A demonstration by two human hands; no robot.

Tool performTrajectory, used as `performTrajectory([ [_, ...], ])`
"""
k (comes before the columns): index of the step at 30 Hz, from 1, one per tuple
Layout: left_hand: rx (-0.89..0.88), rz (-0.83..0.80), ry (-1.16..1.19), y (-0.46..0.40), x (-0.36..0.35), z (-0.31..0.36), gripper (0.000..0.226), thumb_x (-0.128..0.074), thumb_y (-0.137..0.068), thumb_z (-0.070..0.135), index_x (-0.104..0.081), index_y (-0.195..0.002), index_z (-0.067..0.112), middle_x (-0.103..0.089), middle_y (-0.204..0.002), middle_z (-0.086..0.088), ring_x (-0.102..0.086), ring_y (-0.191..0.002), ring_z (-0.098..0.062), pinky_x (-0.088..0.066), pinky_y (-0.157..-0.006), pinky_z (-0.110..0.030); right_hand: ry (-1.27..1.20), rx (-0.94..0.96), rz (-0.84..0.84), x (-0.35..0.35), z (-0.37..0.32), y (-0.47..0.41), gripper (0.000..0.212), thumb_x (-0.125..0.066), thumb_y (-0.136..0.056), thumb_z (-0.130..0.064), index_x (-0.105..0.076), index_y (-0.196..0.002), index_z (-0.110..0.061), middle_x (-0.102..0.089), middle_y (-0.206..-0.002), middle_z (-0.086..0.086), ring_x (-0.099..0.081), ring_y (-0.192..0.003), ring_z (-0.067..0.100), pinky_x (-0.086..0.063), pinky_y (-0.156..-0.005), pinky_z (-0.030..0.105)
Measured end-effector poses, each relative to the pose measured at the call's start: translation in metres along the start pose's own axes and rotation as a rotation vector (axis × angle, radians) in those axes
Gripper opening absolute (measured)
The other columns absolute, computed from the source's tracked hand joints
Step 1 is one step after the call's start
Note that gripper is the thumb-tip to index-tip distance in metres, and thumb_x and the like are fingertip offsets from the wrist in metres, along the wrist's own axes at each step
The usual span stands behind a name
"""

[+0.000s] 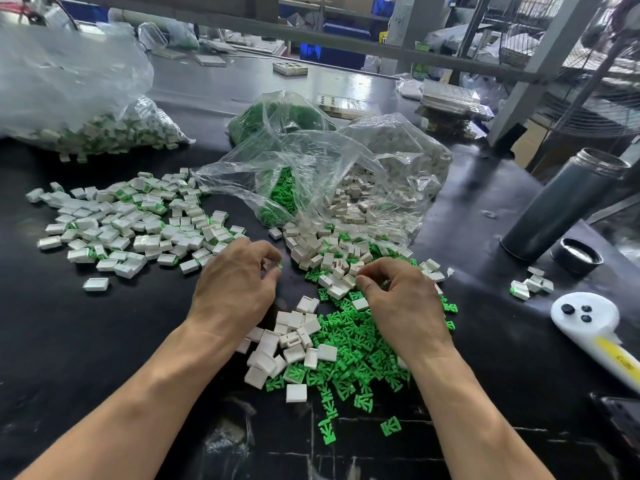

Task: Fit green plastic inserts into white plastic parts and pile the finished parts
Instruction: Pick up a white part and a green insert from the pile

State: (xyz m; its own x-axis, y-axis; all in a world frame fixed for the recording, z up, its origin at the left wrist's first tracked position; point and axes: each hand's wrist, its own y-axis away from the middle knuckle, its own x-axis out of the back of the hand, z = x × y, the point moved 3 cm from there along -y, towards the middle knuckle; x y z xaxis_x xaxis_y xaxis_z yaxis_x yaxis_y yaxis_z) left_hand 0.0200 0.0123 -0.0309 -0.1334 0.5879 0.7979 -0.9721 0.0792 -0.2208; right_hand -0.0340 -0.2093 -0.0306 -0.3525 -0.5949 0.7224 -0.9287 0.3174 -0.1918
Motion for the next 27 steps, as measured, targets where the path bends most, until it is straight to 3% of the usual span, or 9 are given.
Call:
performTrajectory([
  [8,0.057,0.118,-0.115,-0.012,0.015,-0.014,0.017,-0.072,-0.093,0.028,-0.074,-0.109,0.022,-0.069,-0.106,-0.005,-0.065,-0.099,-0.028,-0.049,-0.097,-0.045,0.023,0.015,-0.073,-0.005,0.000,0.002,0.004,-0.073,-0.093,-0.039,-0.073,-0.092,-0.035,-0.063,-0.096,-0.024,-0.053,-0.088,-0.010,-0.048,-0.084,0.029],
  [15,0.100,0.170,-0.175,-0.018,0.023,-0.024,0.019,-0.072,-0.091,0.026,-0.075,-0.109,0.021,-0.069,-0.109,-0.009,-0.065,-0.103,-0.032,-0.049,-0.095,-0.044,0.024,0.024,-0.152,-0.005,-0.001,0.003,0.003,-0.075,-0.093,-0.037,-0.073,-0.091,-0.037,-0.063,-0.094,-0.025,-0.056,-0.087,-0.008,-0.050,-0.086,0.026],
  [20,0.116,0.204,-0.218,-0.021,0.026,-0.032,0.017,-0.071,-0.092,0.023,-0.076,-0.108,0.020,-0.067,-0.110,-0.012,-0.063,-0.105,-0.036,-0.048,-0.094,-0.046,0.013,0.040,-0.205,-0.003,-0.005,0.005,0.002,-0.075,-0.093,-0.037,-0.073,-0.094,-0.037,-0.065,-0.094,-0.022,-0.058,-0.093,-0.004,-0.052,-0.096,0.035],
  [27,0.163,0.224,-0.308,-0.023,0.030,-0.040,0.021,-0.070,-0.093,0.024,-0.073,-0.112,0.015,-0.065,-0.112,-0.016,-0.062,-0.105,-0.039,-0.044,-0.094,-0.050,0.039,0.065,-0.196,-0.005,-0.004,0.005,0.003,-0.074,-0.093,-0.038,-0.073,-0.096,-0.037,-0.063,-0.093,-0.023,-0.055,-0.089,-0.007,-0.047,-0.088,0.026],
])
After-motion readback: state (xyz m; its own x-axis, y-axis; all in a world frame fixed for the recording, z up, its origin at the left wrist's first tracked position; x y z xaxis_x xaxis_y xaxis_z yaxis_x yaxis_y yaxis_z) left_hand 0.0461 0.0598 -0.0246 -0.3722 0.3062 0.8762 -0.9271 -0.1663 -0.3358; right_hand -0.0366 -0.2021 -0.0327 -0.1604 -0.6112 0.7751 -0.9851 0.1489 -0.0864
